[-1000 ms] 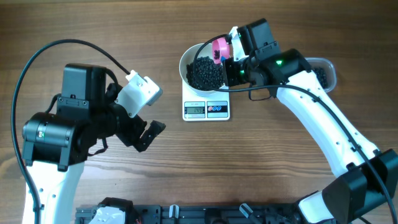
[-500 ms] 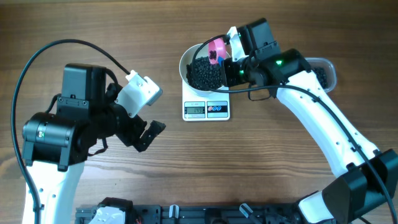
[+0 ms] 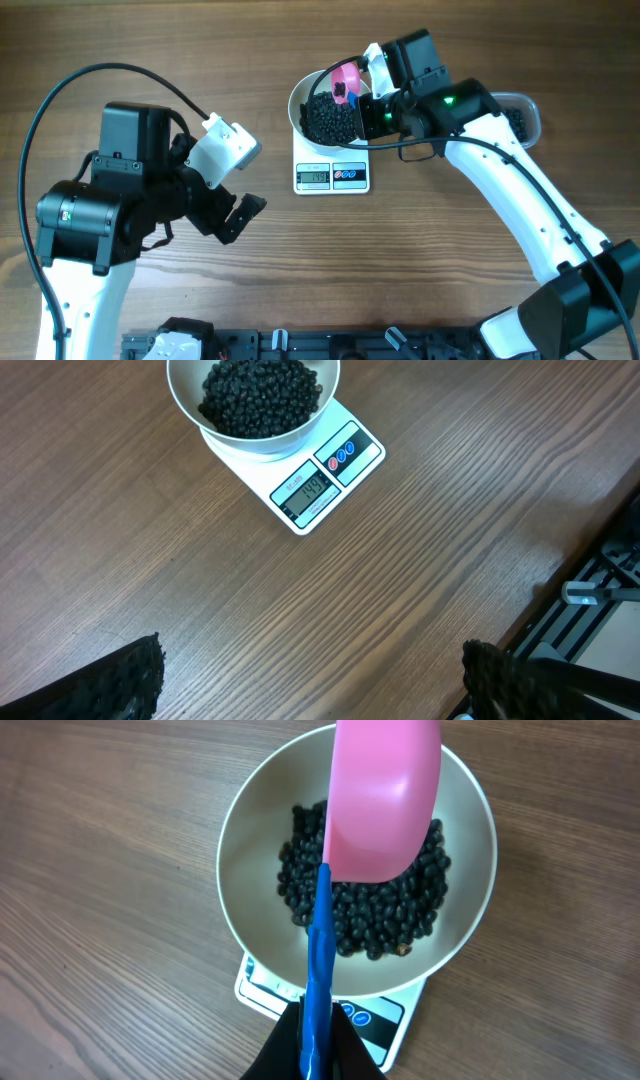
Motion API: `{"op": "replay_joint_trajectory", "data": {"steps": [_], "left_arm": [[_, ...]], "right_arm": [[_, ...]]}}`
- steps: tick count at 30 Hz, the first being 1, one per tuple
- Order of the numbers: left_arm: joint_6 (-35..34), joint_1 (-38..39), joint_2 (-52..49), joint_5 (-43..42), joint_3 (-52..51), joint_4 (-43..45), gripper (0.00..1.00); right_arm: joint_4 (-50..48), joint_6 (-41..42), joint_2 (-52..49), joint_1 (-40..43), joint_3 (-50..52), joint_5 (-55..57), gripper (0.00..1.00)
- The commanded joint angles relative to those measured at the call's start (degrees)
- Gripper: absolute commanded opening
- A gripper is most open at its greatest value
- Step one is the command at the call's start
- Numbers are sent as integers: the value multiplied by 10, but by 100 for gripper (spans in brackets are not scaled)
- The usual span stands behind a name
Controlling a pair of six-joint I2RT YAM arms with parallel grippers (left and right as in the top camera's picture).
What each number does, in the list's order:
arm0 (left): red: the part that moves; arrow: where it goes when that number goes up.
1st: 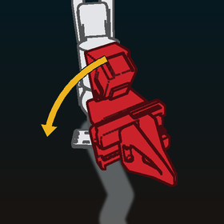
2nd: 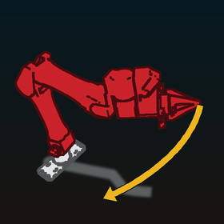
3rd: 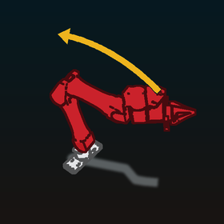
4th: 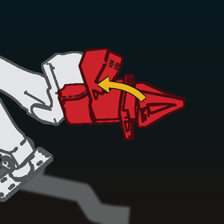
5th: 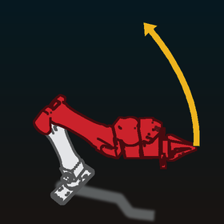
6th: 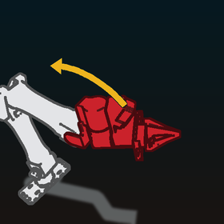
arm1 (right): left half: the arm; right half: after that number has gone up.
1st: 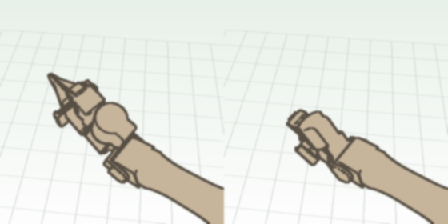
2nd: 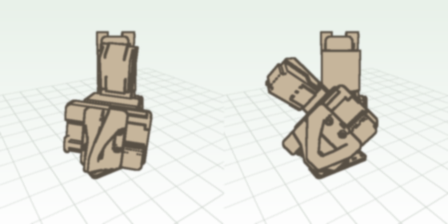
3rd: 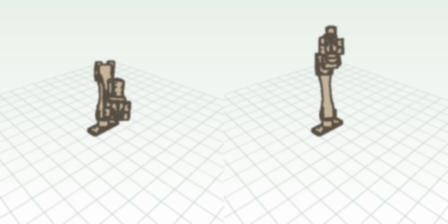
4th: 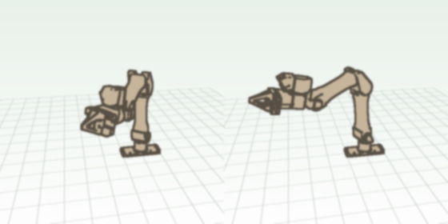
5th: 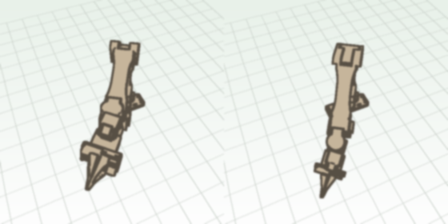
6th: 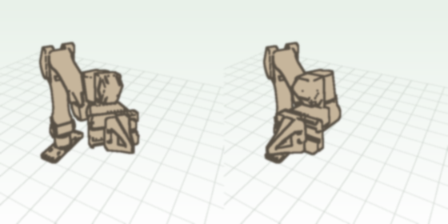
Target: Scoop item into bowl and weigh 150g on scale
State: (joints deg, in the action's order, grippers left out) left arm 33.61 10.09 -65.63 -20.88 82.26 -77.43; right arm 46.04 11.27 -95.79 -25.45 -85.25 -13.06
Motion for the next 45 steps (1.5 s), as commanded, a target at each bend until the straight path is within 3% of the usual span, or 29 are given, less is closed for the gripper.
{"op": "replay_joint_trajectory", "data": {"steps": [1,37,45], "left_arm": [[7,-4,2,-7,9,0,100],[7,-4,2,-7,9,0,100],[7,-4,2,-7,9,0,100]], "right_arm": [[24,-9,-6,-4,-6,18,4],[7,48,-19,-4,-6,60,4],[-26,64,-15,-3,-7,5,4]]}}
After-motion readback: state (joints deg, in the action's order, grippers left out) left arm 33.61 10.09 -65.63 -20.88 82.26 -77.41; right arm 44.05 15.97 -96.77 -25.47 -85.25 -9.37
